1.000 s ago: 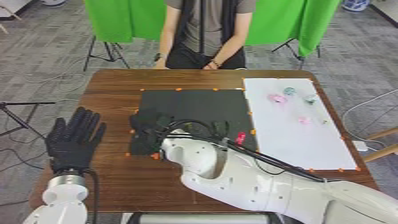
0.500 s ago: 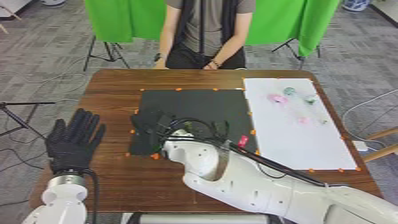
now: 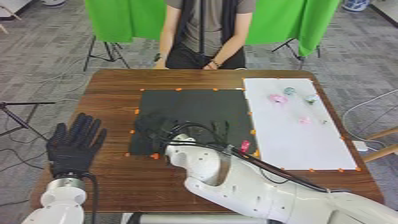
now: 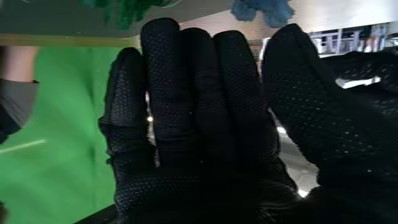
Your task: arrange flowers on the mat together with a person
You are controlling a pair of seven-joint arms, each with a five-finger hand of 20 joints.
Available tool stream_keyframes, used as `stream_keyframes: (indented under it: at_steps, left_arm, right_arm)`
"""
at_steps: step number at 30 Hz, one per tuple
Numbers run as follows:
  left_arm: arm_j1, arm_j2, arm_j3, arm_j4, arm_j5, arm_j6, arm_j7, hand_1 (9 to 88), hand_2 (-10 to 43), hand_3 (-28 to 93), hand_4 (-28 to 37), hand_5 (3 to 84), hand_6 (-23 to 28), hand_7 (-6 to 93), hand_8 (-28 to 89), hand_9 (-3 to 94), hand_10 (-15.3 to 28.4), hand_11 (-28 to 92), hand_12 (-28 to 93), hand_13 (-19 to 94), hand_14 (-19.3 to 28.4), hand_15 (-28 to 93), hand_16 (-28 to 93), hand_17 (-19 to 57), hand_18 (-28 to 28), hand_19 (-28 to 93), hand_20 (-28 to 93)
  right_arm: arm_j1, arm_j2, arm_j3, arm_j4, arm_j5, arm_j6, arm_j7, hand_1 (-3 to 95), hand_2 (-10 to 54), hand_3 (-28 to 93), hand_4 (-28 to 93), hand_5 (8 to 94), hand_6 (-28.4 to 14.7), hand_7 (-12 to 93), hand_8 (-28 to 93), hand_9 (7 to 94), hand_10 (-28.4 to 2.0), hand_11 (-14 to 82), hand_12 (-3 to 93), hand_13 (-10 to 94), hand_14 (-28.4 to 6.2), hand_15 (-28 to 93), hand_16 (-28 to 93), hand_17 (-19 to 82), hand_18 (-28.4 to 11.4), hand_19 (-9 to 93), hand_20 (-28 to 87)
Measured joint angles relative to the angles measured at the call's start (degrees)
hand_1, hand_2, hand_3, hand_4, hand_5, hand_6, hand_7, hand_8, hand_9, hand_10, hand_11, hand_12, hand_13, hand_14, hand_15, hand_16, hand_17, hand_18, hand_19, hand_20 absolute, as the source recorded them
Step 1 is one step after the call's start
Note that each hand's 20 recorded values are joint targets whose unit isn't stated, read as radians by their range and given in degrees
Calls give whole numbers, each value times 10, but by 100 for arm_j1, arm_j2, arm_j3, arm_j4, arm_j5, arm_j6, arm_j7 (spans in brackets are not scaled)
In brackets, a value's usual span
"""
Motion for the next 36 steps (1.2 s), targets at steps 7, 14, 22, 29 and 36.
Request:
stream_keyframes:
  at_steps: [7, 14, 22, 29, 36]
  left_arm:
    - [124, -129, -179, -60, 115, 24, -228, 270, 134, 759, -283, 491, 90, 151, -109, 404, 133, 186, 53, 294, 136, 246, -74, -62, 143, 380, 77]
    - [286, -244, -328, -122, 200, 28, -301, 270, 132, 761, -283, 492, 89, 151, -109, 408, 133, 190, 54, 300, 136, 248, -75, -61, 143, 379, 77]
    - [460, -300, -400, -153, 105, 19, -123, 269, 130, 760, -283, 493, 89, 152, -110, 411, 134, 188, 52, 303, 135, 248, -76, -59, 142, 377, 77]
    - [581, -339, -472, -191, 93, 7, -63, 267, 129, 762, -283, 493, 88, 149, -110, 411, 134, 188, 52, 303, 134, 247, -75, -59, 142, 377, 78]
    - [633, -384, -477, -222, 88, -15, -6, 268, 128, 763, -283, 492, 88, 148, -110, 411, 133, 187, 53, 304, 133, 246, -75, -58, 142, 375, 78]
  right_arm:
    - [-800, 99, 1105, -682, 155, -153, 8, 367, -95, 721, -283, 603, -42, 172, -126, 618, -163, 166, 167, 556, -139, 423, 181, 283, -212, 719, 280]
    - [-1596, 513, 2267, -1989, 1782, -266, 466, 302, -95, 738, -283, 529, -62, 136, -110, 513, -182, 90, 139, 458, -168, 209, 155, 224, -191, 571, 165]
    - [-2742, 1317, 4450, -2929, 3761, -93, 84, 287, -71, 770, -275, 473, -60, 150, -114, 450, -173, 70, 129, 383, -166, 121, 165, 168, -169, 438, 115]
    - [-3875, 2206, 6226, -3213, 5759, 854, -1141, 218, 61, 785, -259, 480, -52, 153, -113, 444, -168, 64, 128, 373, -166, 109, 184, 158, -171, 395, 129]
    - [-5230, 2425, 7982, -3764, 6790, 809, -991, 206, 74, 782, -252, 461, -53, 132, -107, 417, -161, 44, 126, 347, -166, 95, 183, 150, -176, 361, 134]
